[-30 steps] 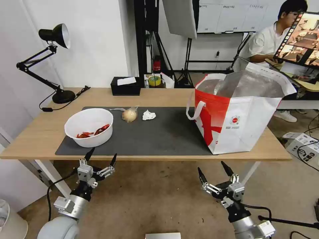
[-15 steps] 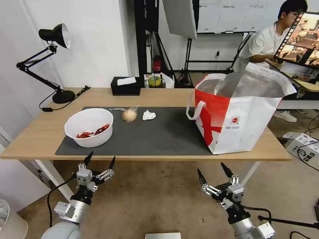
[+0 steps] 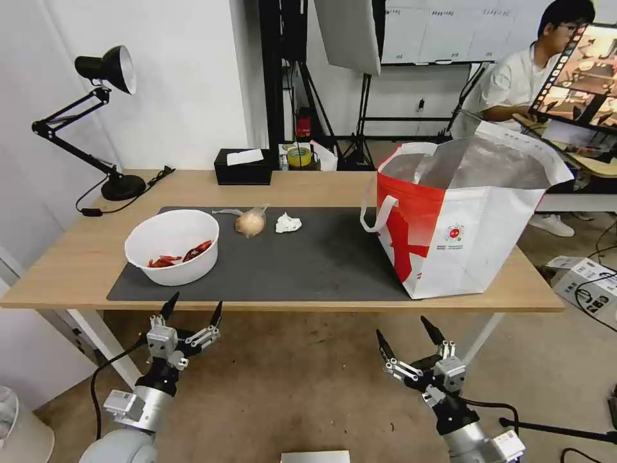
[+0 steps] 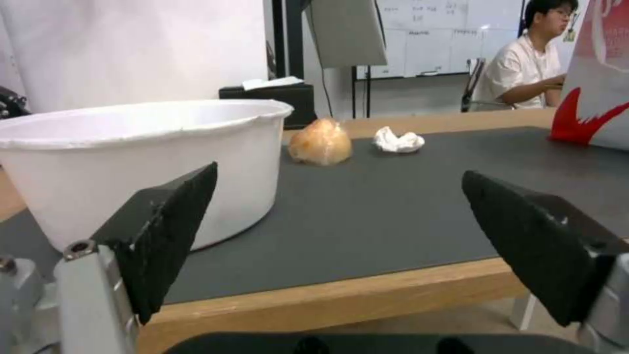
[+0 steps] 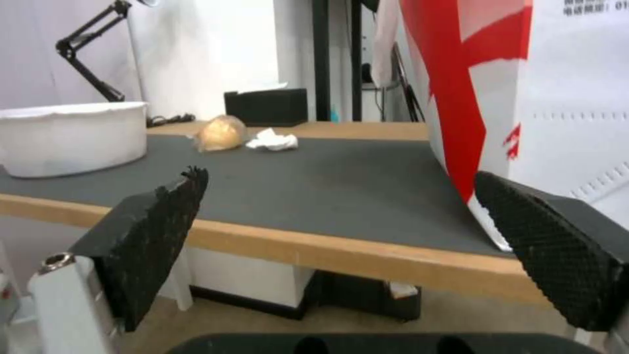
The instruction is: Pick up the trash from the table and place it into the takeout bag.
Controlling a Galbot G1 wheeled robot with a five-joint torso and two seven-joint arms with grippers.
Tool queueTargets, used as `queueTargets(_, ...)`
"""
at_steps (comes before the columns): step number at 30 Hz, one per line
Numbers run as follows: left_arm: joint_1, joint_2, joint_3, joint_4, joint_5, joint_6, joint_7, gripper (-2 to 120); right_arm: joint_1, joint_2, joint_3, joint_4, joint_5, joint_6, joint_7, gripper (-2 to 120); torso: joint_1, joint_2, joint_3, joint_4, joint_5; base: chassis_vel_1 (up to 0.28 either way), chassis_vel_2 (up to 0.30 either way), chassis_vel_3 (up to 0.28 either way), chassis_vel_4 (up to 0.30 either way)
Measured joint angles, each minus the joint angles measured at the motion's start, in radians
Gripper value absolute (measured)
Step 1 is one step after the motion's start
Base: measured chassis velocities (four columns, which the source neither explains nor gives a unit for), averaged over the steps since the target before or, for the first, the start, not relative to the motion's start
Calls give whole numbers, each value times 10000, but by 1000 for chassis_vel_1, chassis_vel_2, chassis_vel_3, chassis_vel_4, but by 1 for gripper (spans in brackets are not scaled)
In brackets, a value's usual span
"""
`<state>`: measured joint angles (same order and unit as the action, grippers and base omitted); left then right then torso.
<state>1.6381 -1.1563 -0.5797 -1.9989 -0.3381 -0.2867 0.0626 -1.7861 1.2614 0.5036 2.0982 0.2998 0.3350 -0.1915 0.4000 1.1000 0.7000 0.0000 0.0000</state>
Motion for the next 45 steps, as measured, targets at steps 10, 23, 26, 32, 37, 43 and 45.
queueTargets(10, -187, 198, 53, 211, -36, 9, -4, 100, 164, -132, -38, 279, 197, -286, 138, 100, 0, 0, 0, -1, 0, 0, 0, 0, 0)
queueTargets(23, 67, 18, -146, -101, 0, 25, 3, 100, 4524, -2261, -2595, 66, 1901, -2341, 1572, 100, 2, -2, 2, 2, 0, 0, 0, 0, 0)
queueTargets(26, 75, 11, -214, -156, 8, 106, -6, 100, 5615, -2514, -3257, -355, 2265, -2594, 1860, 100, 2, -2, 2, -1, 0, 0, 0, 0, 0)
queueTargets(32, 88, 76, -337, -109, -20, 150, -12, 100, 7658, -2512, -4466, -1352, 2806, -2911, 2333, 100, 3, -2, 2, 0, 0, 0, 0, 0, 0)
queueTargets(37, -41, 98, -366, 60, -73, 162, -18, 100, 9814, -2100, -6107, -2668, 3234, -3504, 3269, 100, 2, -3, 2, 0, -3, 0, 0, 0, 0)
queueTargets(43, -91, 77, -365, 159, -83, 174, -19, 100, 11422, -1423, -7090, -4024, 3282, -4467, 4541, 100, 3, -2, 1, 1, -3, 0, 0, 0, 0)
queueTargets(45, -90, 77, -372, 207, -85, 175, -19, 100, 12098, -1027, -7448, -4779, 3347, -4763, 4990, 100, 3, -2, 2, 0, -1, 0, 0, 0, 0)
